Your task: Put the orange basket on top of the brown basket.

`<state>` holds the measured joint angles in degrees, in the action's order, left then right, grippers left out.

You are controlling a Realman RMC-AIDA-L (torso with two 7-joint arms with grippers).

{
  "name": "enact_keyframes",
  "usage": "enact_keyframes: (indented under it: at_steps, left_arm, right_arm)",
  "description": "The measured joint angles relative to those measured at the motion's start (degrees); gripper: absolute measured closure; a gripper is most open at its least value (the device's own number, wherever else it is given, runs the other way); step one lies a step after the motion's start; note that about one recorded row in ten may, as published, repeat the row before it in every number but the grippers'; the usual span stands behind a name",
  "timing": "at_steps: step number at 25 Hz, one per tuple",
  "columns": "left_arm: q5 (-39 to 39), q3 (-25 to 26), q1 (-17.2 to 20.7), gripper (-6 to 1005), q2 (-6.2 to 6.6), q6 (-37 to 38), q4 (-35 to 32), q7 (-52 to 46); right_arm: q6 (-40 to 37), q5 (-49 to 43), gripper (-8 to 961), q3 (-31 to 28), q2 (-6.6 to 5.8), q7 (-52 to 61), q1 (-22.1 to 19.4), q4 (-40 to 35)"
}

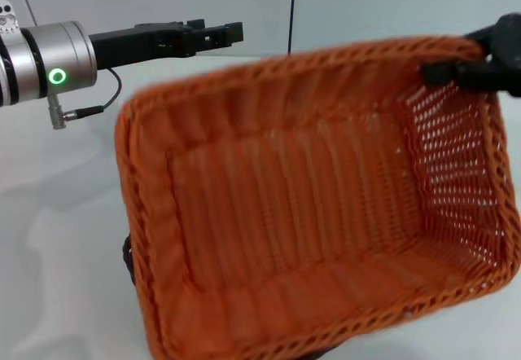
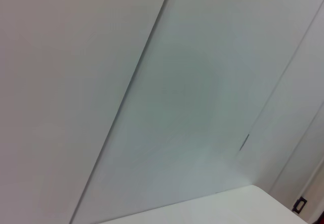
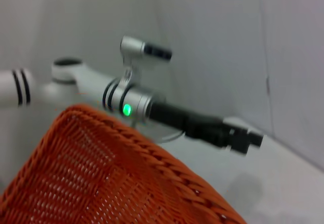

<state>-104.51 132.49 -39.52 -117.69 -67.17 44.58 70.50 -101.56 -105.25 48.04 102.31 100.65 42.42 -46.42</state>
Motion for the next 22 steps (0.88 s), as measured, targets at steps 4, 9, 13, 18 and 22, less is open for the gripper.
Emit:
enact_keyframes:
  at_steps: [4, 9, 13, 18, 22]
  left_arm:
    - [0.08, 0.01, -0.21, 140, 0.00, 0.41, -0.56, 0.02]
    - [0.10, -0.41, -0.77, 140, 0.04, 0.74, -1.34, 0.10]
    - [0.10, -0.48, -0.89, 140, 0.01, 1.03, -1.75, 0.17]
    - [0.10, -0.49, -1.04, 140, 0.04, 1.12, -2.25, 0.75]
    - [0.15, -0.21, -1.04, 140, -0.01, 1.16, -2.30, 1.10]
  right_arm:
    - [-0.02, -3.25, 753, 0.32, 1.22, 0.10, 1.90, 1.57]
    - [2.63, -6.96, 750, -0.14, 2.53, 1.28, 3.51, 3.53]
    - [4.02, -7.02, 679, -0.40, 2.63, 1.16, 3.44, 4.20]
    - [8.44, -6.69, 428, -2.99, 2.86, 0.63, 1.91, 4.21]
    - [14.20, -6.03, 263, -9.82, 4.34, -1.78, -0.27, 4.29]
